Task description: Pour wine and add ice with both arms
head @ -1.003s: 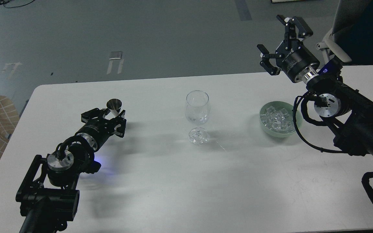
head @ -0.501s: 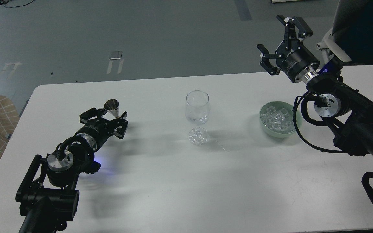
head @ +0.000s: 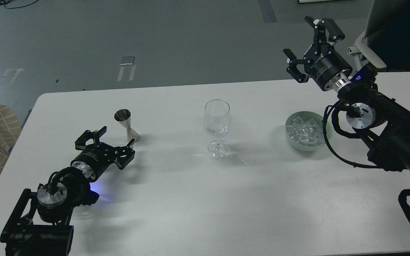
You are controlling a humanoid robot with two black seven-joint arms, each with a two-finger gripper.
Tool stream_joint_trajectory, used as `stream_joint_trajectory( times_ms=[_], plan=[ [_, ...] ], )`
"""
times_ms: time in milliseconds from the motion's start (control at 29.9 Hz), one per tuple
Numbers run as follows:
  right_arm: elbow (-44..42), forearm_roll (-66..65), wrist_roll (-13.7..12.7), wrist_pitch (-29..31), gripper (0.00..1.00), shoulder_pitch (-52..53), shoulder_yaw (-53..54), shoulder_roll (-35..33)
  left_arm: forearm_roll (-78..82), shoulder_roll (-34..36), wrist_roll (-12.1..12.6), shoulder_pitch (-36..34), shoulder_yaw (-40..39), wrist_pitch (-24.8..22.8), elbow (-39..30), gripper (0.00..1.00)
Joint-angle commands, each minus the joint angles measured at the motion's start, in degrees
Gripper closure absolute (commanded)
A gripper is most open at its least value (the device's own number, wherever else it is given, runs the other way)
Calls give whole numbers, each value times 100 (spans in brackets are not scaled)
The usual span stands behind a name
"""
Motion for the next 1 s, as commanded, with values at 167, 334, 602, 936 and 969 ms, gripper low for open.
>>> stream_joint_trajectory(
  times_ms=[167,334,602,936,969],
  plan=[
    [130,-34,-9,0,0,-10,-27,-194,59,597,345,367,-193,-882,-132,2],
    [525,-412,-9,-35,0,42,-290,-669,463,1187,214,377,-184,-1894,-61,2],
    [1834,-1852,-53,-667,0,200,-1046,-1996,2177,1689,-797,-54,-228,-2129,-61,2],
    [3180,-5438,-44,-2161,0,183,-2250,-3341,2371,1540,-903,-942,-166,-2129,-61,2],
    [3180,-5858,-44,-2310,0,174,-2424,-3402,2372,1461,-903,-977,-149,-2129,-61,2]
  ],
)
